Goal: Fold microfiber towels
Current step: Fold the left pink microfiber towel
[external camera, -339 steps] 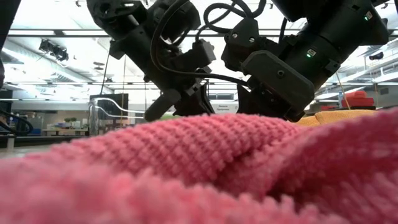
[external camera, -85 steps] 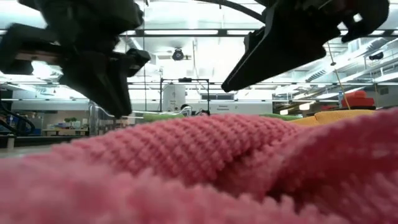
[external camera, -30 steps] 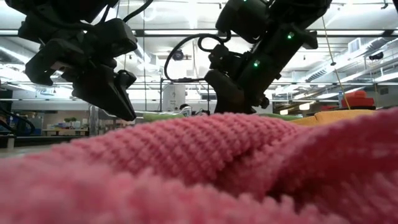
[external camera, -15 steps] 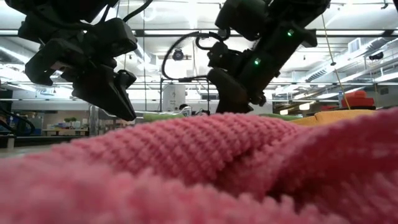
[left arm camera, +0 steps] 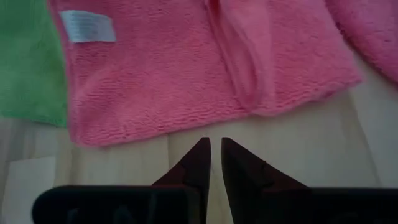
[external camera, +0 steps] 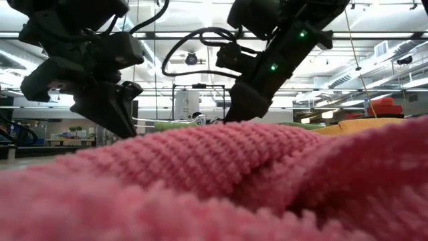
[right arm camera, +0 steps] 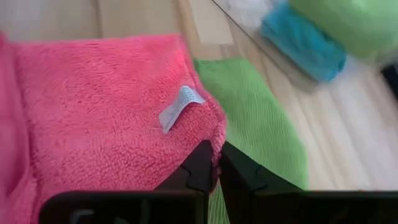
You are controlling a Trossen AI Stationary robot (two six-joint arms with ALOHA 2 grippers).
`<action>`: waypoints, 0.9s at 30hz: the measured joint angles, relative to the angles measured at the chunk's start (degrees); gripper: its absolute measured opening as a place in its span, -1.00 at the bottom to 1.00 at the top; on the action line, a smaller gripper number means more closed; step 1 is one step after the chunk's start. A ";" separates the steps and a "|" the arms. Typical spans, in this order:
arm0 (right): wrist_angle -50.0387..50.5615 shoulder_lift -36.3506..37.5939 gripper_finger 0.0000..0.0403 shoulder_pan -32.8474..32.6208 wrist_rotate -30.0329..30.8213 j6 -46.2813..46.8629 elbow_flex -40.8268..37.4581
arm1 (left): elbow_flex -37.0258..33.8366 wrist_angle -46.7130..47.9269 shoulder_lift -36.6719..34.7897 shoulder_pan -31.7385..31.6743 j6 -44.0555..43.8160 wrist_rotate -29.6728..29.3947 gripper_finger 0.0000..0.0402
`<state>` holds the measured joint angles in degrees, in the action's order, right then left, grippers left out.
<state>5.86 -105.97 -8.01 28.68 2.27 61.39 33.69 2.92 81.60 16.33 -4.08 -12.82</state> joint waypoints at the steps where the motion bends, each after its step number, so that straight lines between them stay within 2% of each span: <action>1: -0.61 0.00 -0.82 0.00 -0.01 -2.27 0.00 | 0.00 0.10 0.00 -0.18 0.06 0.00 -0.78; 6: -1.83 0.04 -0.82 -0.44 0.02 -12.38 0.00 | 0.00 2.05 0.00 -0.40 0.28 0.00 -0.79; 15: -1.67 0.22 -0.82 -5.56 1.56 -34.53 0.01 | 0.00 1.64 0.00 -0.74 2.41 0.02 -0.79; 19: -1.74 0.22 -0.82 -7.81 4.27 -37.39 0.00 | 0.00 1.66 0.00 -0.81 2.40 -0.02 -0.80; 27: -1.72 0.22 -0.82 -12.35 4.58 -39.39 0.00 | 0.00 2.42 0.00 -0.80 2.82 0.00 -0.81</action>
<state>4.14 -105.75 -20.36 33.26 -37.12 61.39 33.69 5.34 81.60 15.53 -1.25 -12.82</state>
